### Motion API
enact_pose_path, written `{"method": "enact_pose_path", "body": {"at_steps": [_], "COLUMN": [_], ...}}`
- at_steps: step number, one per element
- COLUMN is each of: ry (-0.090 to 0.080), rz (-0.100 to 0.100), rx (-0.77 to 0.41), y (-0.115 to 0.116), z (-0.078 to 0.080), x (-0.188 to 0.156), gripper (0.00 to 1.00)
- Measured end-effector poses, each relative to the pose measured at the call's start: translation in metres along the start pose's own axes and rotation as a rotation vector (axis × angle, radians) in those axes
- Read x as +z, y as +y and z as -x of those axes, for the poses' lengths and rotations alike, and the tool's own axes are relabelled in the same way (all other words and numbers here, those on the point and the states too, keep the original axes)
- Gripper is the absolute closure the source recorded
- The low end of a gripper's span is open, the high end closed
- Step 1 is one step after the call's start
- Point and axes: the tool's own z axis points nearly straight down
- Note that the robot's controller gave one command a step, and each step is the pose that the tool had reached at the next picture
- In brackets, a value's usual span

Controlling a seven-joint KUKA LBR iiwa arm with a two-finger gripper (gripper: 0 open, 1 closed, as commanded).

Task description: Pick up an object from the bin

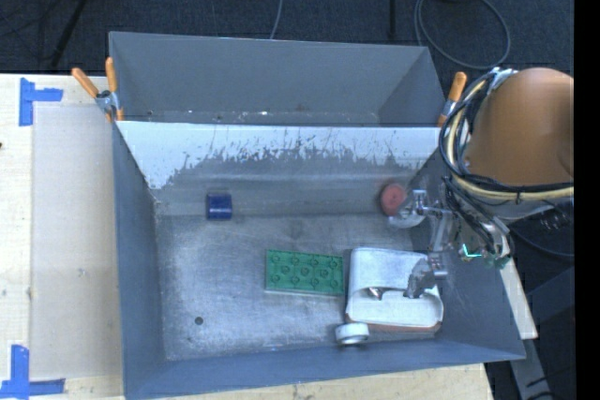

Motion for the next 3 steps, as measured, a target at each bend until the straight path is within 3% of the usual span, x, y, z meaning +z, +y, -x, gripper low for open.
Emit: {"method": "enact_pose_path", "body": {"at_steps": [1, 2, 3], "ry": [-0.003, -0.007, -0.007], "rz": [0.002, -0.001, -0.001], "rx": [0.07, 0.069, 0.069], "y": [0.0907, 0.0884, 0.0883], "z": [0.032, 0.0329, 0.0328], "x": [0.1552, 0.1514, 0.1514], "gripper": [0.0, 1.0, 0.0]}}
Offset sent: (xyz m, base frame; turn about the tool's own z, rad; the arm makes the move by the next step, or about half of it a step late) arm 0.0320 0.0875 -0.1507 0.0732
